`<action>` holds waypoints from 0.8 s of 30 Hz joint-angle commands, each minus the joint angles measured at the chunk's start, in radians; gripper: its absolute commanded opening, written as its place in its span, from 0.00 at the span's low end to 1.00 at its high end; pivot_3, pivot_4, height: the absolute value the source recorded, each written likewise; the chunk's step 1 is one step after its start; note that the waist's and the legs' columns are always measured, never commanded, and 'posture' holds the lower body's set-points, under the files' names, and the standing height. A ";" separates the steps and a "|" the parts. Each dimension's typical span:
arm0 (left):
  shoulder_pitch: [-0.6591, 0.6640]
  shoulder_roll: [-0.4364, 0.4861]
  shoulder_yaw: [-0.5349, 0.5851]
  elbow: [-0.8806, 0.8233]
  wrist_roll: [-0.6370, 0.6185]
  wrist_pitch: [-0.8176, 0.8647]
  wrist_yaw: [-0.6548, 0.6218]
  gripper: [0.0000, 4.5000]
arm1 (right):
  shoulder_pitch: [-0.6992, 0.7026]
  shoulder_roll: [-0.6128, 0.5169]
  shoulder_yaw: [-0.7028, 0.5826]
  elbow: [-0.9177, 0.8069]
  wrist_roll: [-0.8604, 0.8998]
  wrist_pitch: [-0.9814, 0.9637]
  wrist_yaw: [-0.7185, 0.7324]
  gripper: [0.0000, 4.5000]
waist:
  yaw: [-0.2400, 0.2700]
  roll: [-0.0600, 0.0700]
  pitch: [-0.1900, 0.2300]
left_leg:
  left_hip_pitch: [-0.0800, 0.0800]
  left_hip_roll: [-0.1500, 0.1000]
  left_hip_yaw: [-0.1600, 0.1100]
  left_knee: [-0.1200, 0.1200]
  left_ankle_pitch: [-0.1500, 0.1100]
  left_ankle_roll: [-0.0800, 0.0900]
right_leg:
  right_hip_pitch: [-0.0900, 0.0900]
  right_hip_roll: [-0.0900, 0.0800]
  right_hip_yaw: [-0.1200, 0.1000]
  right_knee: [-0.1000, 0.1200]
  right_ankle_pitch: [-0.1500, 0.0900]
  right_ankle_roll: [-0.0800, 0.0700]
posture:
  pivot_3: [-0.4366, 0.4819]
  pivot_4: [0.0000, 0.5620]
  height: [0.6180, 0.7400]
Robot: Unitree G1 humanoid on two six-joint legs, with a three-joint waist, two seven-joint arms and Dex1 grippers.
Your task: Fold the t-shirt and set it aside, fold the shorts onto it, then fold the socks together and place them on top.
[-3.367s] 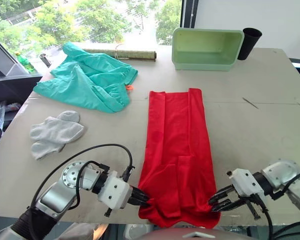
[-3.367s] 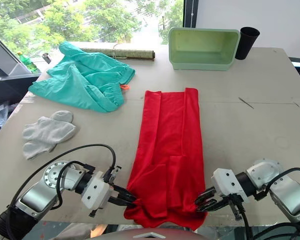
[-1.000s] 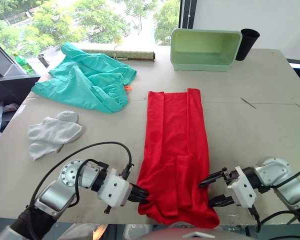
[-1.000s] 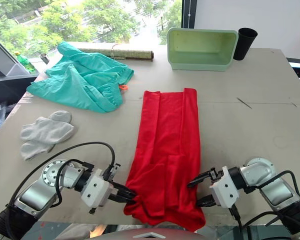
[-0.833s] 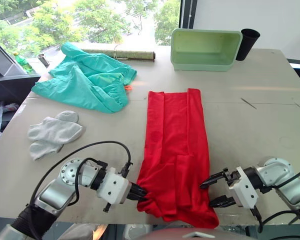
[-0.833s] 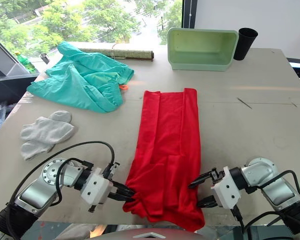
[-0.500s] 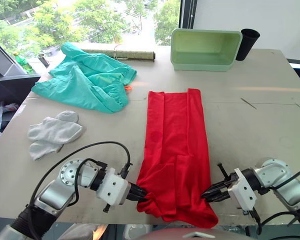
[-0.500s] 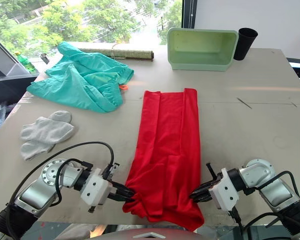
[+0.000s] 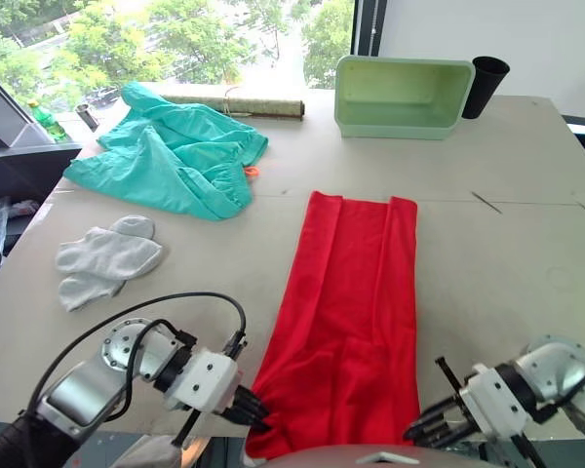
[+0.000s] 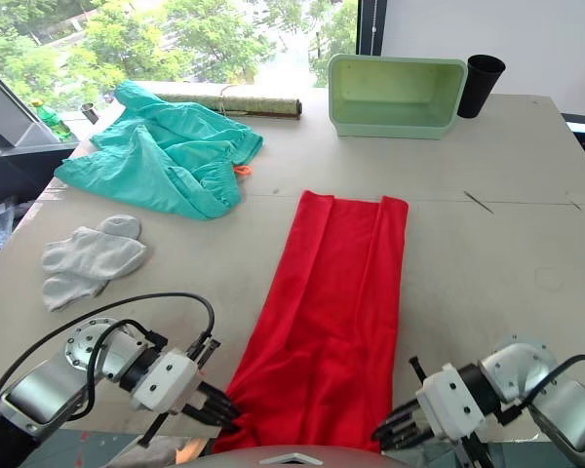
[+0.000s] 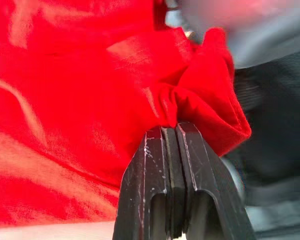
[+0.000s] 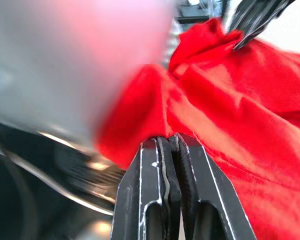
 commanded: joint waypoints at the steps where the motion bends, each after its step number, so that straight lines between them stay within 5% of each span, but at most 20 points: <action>1: 0.033 0.068 0.051 -0.094 -0.112 0.119 -0.054 0.00 | 0.031 -0.031 -0.058 -0.078 0.093 0.104 -0.026 0.01 | -0.001 0.000 0.000 | 0.000 0.000 0.000 0.000 0.000 0.000 | 0.000 0.000 0.000 -0.001 0.000 0.000 | 0.48 0.27 1.00; 5: -0.094 0.015 0.090 -0.067 -0.202 0.277 -0.005 0.00 | -0.040 0.000 -0.131 -0.087 0.257 0.309 -0.136 0.01 | 0.001 0.000 0.000 | 0.000 0.000 -0.001 0.000 -0.002 -0.004 | 0.001 -0.001 0.000 -0.001 0.000 0.000 | 0.48 0.27 1.00; 11: -0.471 -0.185 0.087 0.150 -0.245 0.503 0.065 0.00 | -0.315 0.061 -0.227 0.094 0.487 0.649 -0.255 0.01 | 0.001 -0.002 0.001 | 0.000 -0.004 -0.006 0.001 0.000 0.001 | 0.005 -0.001 -0.004 -0.003 0.000 0.000 | 0.48 0.27 1.00; 16: -0.917 -0.482 0.066 0.718 -0.099 0.511 0.178 0.00 | -0.664 0.212 -0.275 0.518 0.546 0.913 -0.417 0.01 | 0.003 -0.004 0.002 | -0.001 -0.006 -0.008 0.002 0.000 0.002 | 0.009 0.007 -0.009 -0.005 0.005 0.001 | 0.48 0.27 1.00; 19: -1.073 -0.589 0.078 1.003 -0.003 0.426 0.218 0.00 | -0.765 0.254 -0.255 0.688 0.449 0.970 -0.459 0.01 | 0.002 -0.004 0.001 | -0.002 -0.008 -0.009 0.008 0.000 0.002 | 0.011 0.008 -0.012 -0.004 0.006 0.003 | 0.48 0.27 1.00; 24: -1.303 -0.744 0.103 1.495 0.173 0.237 0.485 0.00 | -0.980 0.381 -0.298 1.104 0.326 1.030 -0.566 0.01 | -0.007 -0.005 0.001 | -0.004 -0.007 -0.004 0.008 -0.001 0.003 | 0.008 0.006 -0.008 -0.005 0.006 0.005 | 0.48 0.27 1.00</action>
